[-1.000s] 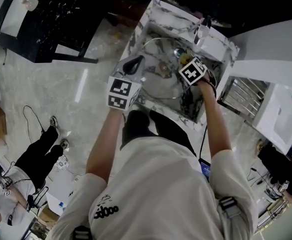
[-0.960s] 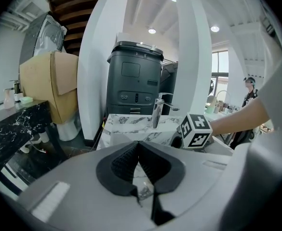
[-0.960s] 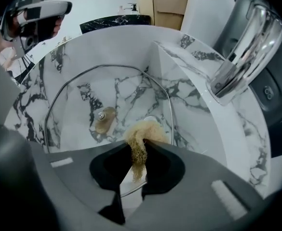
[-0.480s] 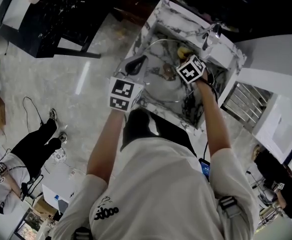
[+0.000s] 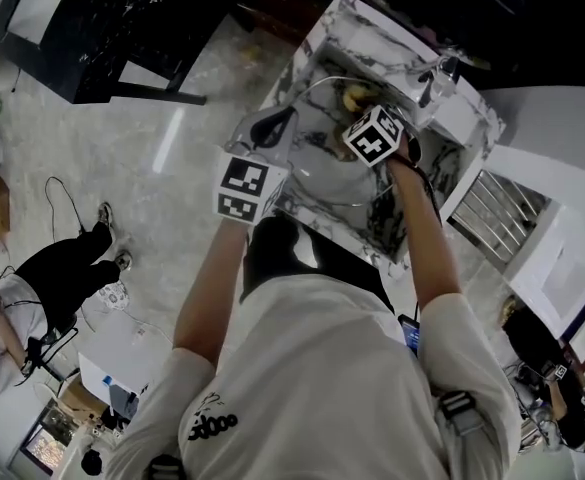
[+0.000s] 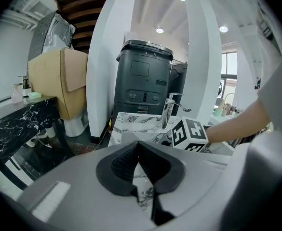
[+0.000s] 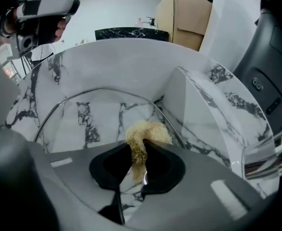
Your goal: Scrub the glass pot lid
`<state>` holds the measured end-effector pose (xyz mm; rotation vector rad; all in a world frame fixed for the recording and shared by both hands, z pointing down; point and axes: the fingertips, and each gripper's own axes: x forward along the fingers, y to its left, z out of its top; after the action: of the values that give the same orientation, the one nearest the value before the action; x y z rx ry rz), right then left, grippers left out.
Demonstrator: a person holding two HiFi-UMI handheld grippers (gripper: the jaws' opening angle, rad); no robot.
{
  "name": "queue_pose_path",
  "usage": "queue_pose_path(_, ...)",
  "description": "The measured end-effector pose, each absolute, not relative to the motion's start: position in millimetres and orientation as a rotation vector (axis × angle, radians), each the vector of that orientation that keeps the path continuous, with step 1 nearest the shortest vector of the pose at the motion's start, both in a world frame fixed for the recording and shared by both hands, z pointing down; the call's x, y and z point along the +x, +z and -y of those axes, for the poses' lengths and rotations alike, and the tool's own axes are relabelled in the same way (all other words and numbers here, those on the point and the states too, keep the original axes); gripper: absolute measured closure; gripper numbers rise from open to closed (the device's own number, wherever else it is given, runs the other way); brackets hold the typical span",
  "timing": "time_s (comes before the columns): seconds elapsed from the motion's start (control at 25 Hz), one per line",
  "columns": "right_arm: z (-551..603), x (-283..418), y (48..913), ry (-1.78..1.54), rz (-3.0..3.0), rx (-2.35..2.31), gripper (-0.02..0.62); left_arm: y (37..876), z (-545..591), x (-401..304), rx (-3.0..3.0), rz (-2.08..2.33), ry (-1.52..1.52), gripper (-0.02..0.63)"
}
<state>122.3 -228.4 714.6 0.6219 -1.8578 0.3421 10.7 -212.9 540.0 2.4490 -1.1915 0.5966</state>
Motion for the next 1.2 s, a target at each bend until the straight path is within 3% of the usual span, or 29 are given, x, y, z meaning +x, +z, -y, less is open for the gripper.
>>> queue_pose_path(0.6, 184.9, 58.0, 710.1, 0.262, 1.988, 0.394, 0.537, 539.5, 214.0, 10.1, 2.442, 1.193, 0.599, 0.595)
queue_pose_path(1.2, 101.1, 53.4, 711.6, 0.252, 1.947, 0.036, 0.535, 542.1, 204.9, 17.4, 2.453, 1.163, 0.589, 0.595)
